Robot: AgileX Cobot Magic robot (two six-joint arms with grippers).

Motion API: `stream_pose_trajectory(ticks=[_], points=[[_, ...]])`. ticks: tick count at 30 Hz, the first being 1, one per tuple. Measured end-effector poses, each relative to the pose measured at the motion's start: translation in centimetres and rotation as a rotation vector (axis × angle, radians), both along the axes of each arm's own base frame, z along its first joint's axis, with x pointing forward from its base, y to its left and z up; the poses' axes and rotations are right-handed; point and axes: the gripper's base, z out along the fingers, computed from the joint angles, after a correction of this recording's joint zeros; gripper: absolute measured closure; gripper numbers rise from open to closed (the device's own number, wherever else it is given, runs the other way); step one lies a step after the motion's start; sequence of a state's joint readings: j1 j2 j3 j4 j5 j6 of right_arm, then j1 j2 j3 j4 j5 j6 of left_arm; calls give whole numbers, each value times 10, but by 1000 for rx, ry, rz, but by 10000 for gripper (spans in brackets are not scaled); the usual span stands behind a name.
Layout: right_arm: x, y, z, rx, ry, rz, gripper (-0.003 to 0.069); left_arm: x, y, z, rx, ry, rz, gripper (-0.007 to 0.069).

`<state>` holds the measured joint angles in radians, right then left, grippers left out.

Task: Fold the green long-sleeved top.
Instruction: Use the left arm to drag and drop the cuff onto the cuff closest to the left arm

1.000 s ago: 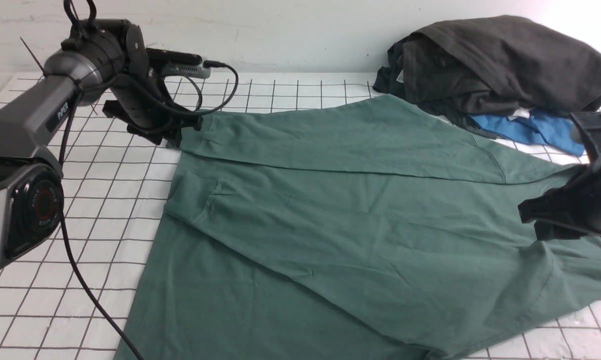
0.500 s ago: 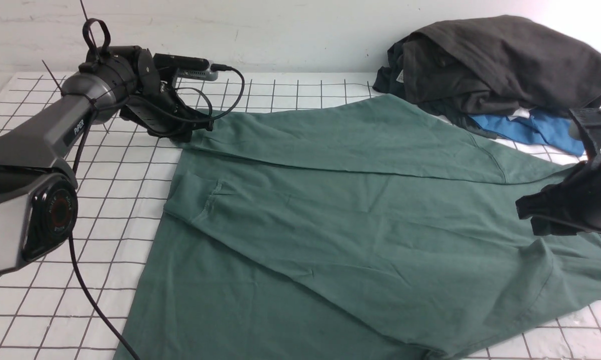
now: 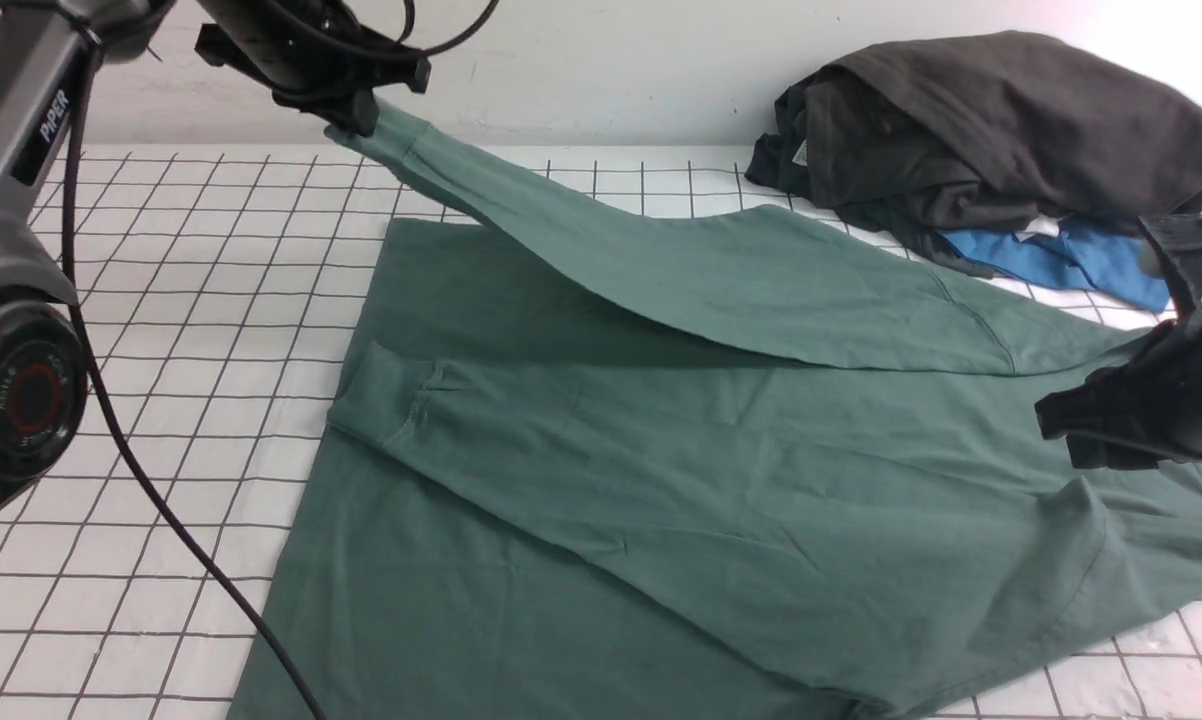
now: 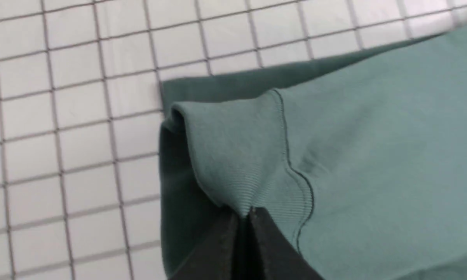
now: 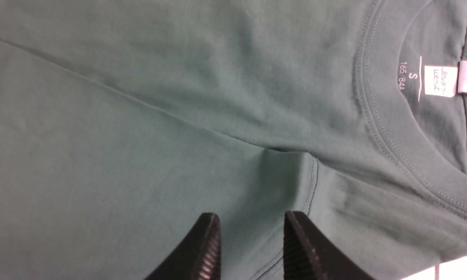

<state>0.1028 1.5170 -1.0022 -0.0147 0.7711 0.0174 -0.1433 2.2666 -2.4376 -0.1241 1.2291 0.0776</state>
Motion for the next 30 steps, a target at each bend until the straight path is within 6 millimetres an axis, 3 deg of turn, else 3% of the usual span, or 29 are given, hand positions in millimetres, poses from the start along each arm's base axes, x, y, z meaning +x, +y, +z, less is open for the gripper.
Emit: stream_pose_trajectory(ticks=[2, 7, 10, 12, 14, 19, 21, 23, 25, 30], points=[[0, 0, 0, -5, -1, 9, 435, -14, -4, -12, 0, 89, 6, 622], [2, 1, 1, 0, -28, 14, 435, -58, 2, -93, 54, 442, 24, 622], [4, 2, 2, 25, -52, 9, 435, -72, 3, -119, 63, 516, 39, 621], [5, 4, 0, 43, -49, 16, 435, -75, 0, -116, 57, 509, 34, 618], [6, 6, -1, 59, -44, 31, 435, -76, -7, -95, 49, 450, 17, 612], [6, 13, -1, 118, -41, 67, 435, -82, -24, -4, 7, 190, -22, 608], [6, 14, -1, 124, -40, 83, 435, -87, -21, 11, 19, 163, -12, 608], [5, 14, -1, 128, -40, 87, 435, -88, -19, 12, 37, 164, 1, 608], [5, 15, -1, 130, -38, 93, 427, -90, -15, -1, 81, 206, 6, 608], [23, 16, -6, 126, -55, 92, 349, -89, -12, -66, 154, 356, 13, 596]])
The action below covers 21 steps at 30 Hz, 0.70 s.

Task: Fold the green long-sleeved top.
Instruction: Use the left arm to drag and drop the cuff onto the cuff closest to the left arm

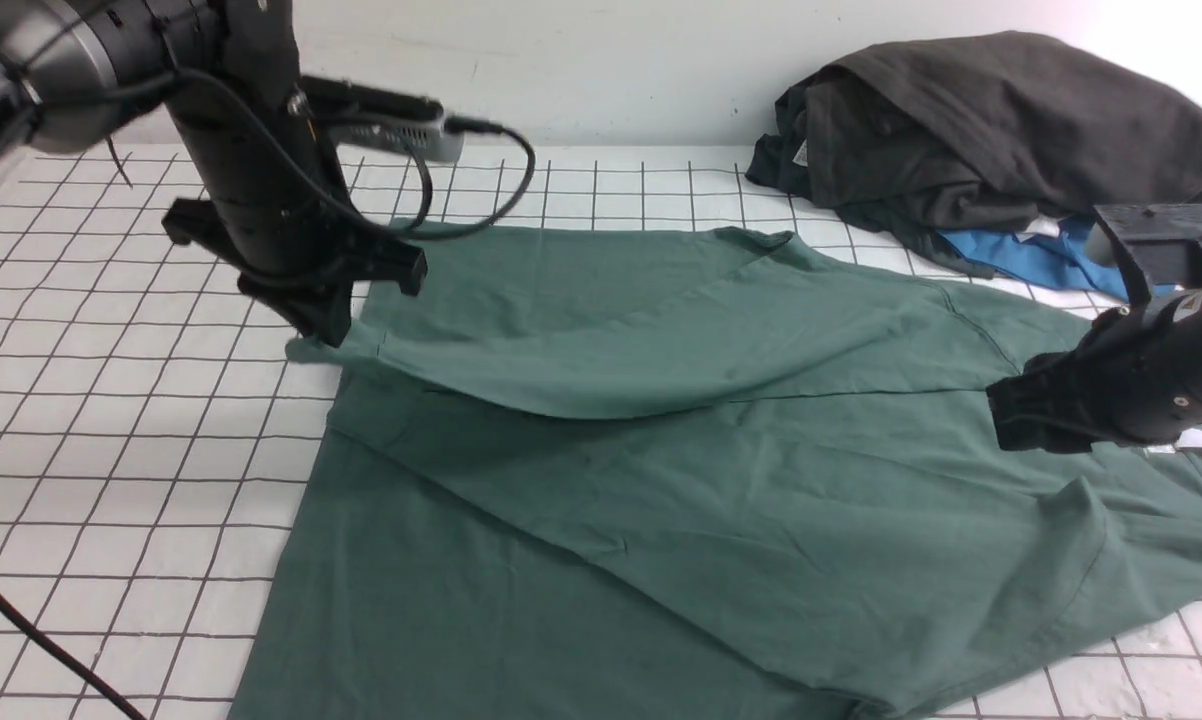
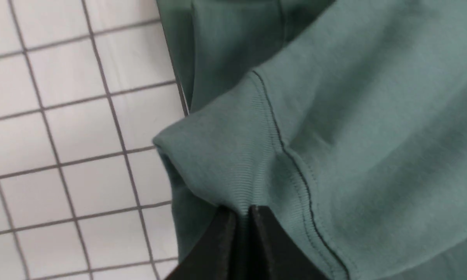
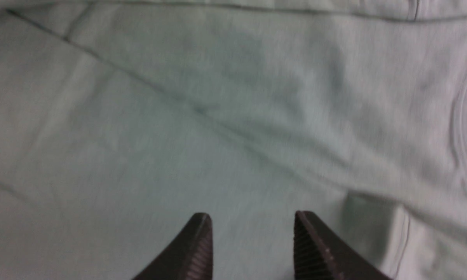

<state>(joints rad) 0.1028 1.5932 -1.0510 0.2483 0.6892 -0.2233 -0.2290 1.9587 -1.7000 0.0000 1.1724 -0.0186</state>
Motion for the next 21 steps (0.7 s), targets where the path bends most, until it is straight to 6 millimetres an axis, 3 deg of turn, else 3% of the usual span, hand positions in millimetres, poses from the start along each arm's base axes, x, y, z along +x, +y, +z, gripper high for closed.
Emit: stream_pose_trajectory(ticks=[3, 7, 9, 10, 12, 17, 20, 21], points=[[19, 1, 0, -3, -16, -4, 304, 3, -1, -9, 0, 0, 0, 593], [73, 0, -9, -83, -19, 0, 227, 6, -4, -9, -37, -35, 5, 590], [97, -4, -22, -146, 0, -3, 216, 6, -5, -8, -44, -37, 4, 590], [100, -6, -23, -161, 1, -1, 216, 6, -5, -8, -46, -37, 5, 590], [125, -13, -46, -217, 47, -26, 216, 6, -5, -9, -48, -35, 4, 590], [155, -18, -79, -257, 129, -49, 280, 6, -5, -9, -47, -36, 1, 590], [162, -18, -82, -262, 138, -40, 354, 6, -5, -9, -48, -35, 1, 590], [163, -18, -83, -270, 143, -23, 421, 6, -5, -9, -48, -35, 1, 590]])
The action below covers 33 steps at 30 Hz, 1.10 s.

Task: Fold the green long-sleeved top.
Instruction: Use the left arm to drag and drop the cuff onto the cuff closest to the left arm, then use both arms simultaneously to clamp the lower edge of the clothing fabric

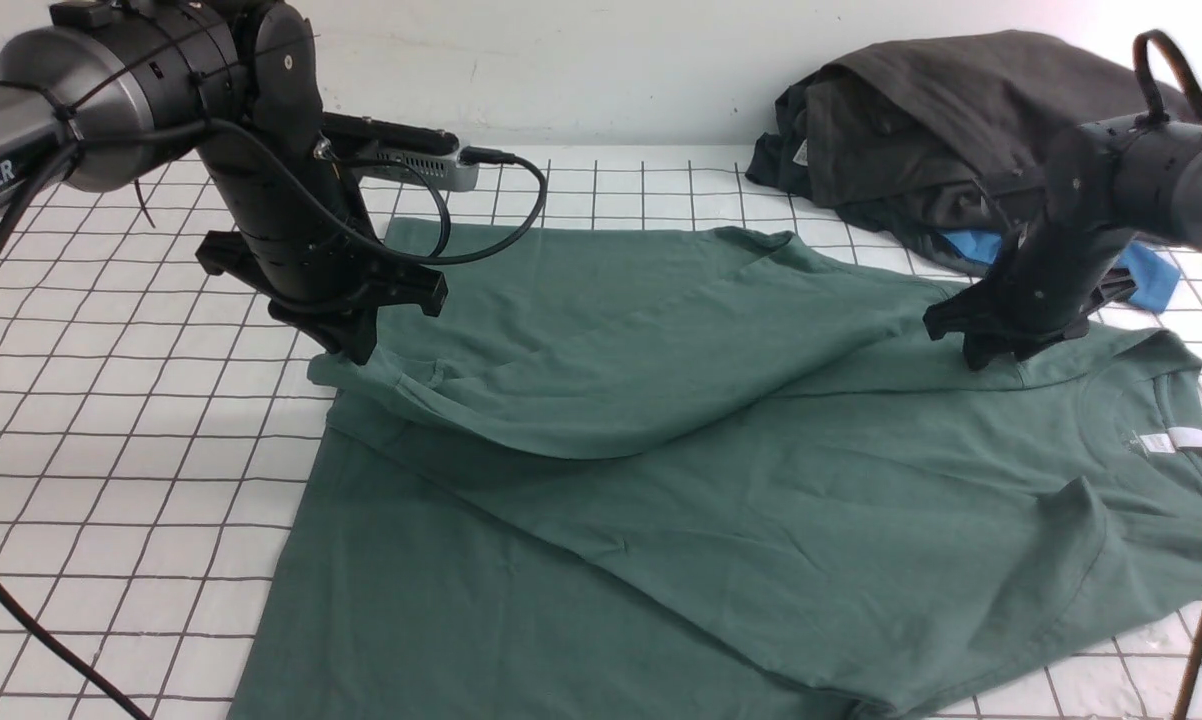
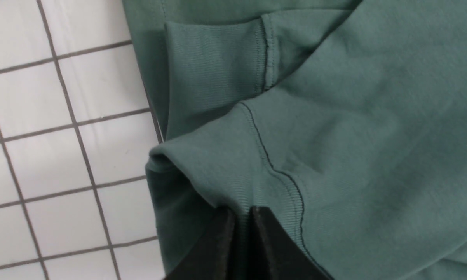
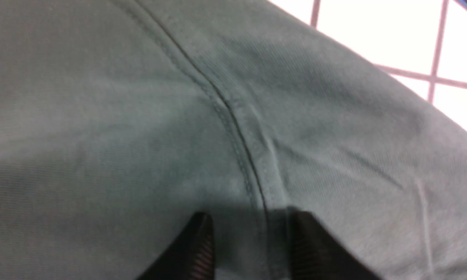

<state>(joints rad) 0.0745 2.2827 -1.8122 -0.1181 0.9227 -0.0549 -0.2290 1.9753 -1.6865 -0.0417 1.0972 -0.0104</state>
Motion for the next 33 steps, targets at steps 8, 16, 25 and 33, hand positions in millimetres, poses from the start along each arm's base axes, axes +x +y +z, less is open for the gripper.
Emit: stream_pose_trajectory(ticks=[8, 16, 25, 33], points=[[-3, -3, 3, -58, 36, 59, 661, 0, 0, 0, 0, 0, 0, 590], [-8, -25, 33, -113, 0, 40, 666, 1, 0, -2, 9, -4, -11, 589], [-13, -32, 31, 17, 52, -10, 540, 4, 3, -14, 68, 23, -88, 315], [-13, -17, 55, 55, -21, 17, 372, -10, 4, 24, 37, -45, -84, 145]])
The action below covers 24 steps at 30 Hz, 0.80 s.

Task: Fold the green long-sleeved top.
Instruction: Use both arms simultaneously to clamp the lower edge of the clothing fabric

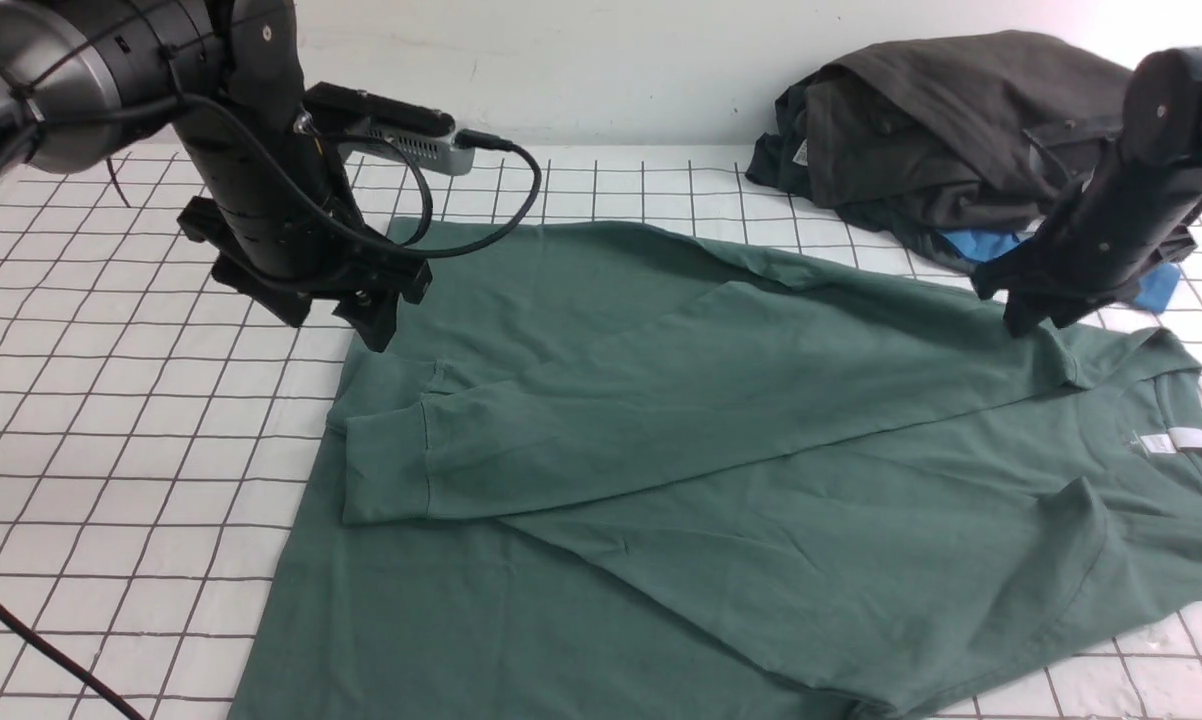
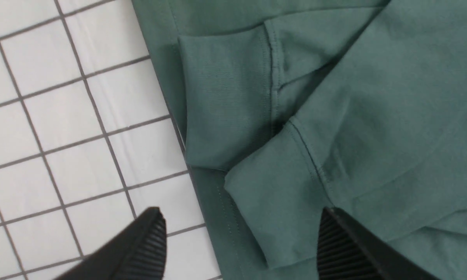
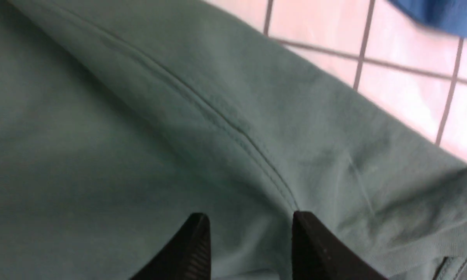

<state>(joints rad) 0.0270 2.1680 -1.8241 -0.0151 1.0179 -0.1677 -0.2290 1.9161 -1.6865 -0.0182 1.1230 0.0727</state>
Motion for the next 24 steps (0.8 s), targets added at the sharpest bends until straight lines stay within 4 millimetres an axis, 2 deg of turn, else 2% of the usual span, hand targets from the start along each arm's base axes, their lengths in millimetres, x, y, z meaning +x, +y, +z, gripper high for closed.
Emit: stream_pose_trajectory(ticks=[3, 6, 7, 8, 9, 10, 12, 14, 15, 17, 19, 20, 22, 23, 24], points=[[6, 17, 14, 81, -83, 31, 402, -2, 0, 4, -5, -4, 0, 162], [10, 43, 11, 152, -135, 161, 494, -2, -2, 4, -23, -9, -5, 207], [10, 46, 10, 156, -139, 174, 502, -2, -2, 4, -25, -10, -6, 210], [15, 66, 0, 183, -174, 277, 583, -1, -4, 5, -37, -21, -23, 246], [18, 77, -9, 191, -186, 324, 620, -1, -6, 5, -40, -30, -41, 268], [21, 83, -14, 201, -192, 343, 634, -1, -7, 6, -41, -36, -53, 286], [33, 97, -39, 205, -199, 388, 663, -5, -17, 11, -46, -59, -111, 340], [45, 100, -55, 202, -213, 391, 670, -14, -27, 21, -56, -101, -158, 386], [47, 101, -56, 201, -216, 391, 670, -15, -28, 22, -57, -107, -168, 390], [65, 98, -65, 190, -268, 378, 671, -38, -42, 40, -74, -195, -256, 433], [83, 92, -57, 212, -350, 309, 671, -68, -55, 50, -88, -285, -341, 463], [83, 92, -57, 212, -350, 309, 671, -71, -56, 54, -90, -295, -348, 465], [96, 77, -33, 275, -434, 182, 663, -107, -55, 55, -100, -345, -396, 474], [97, 75, -31, 279, -440, 174, 662, -109, -55, 55, -99, -346, -397, 475], [99, 66, -13, 303, -473, 132, 650, -126, -48, 51, -88, -340, -406, 474]])
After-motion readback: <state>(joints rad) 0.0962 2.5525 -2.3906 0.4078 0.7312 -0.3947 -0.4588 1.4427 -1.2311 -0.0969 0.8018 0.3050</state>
